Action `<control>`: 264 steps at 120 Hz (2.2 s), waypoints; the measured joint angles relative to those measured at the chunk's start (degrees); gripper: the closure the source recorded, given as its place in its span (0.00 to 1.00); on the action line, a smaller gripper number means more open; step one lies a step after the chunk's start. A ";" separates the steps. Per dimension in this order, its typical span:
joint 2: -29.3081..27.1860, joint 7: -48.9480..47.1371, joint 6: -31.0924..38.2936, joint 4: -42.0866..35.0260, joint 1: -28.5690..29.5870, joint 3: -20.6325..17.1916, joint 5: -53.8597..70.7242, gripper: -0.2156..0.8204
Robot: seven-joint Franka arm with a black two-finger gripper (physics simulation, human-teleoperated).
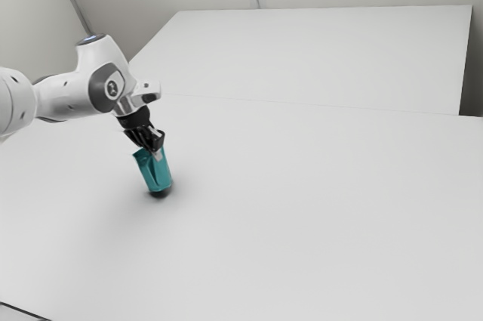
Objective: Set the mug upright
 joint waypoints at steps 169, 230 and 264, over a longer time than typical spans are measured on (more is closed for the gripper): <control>11.11 -9.74 -7.89 16.86 -4.02 -0.87 2.74 0.48; 20.30 -10.74 -17.52 38.58 -7.61 0.66 3.40 0.24; 20.34 -11.13 -22.24 40.95 -7.80 0.43 4.22 0.22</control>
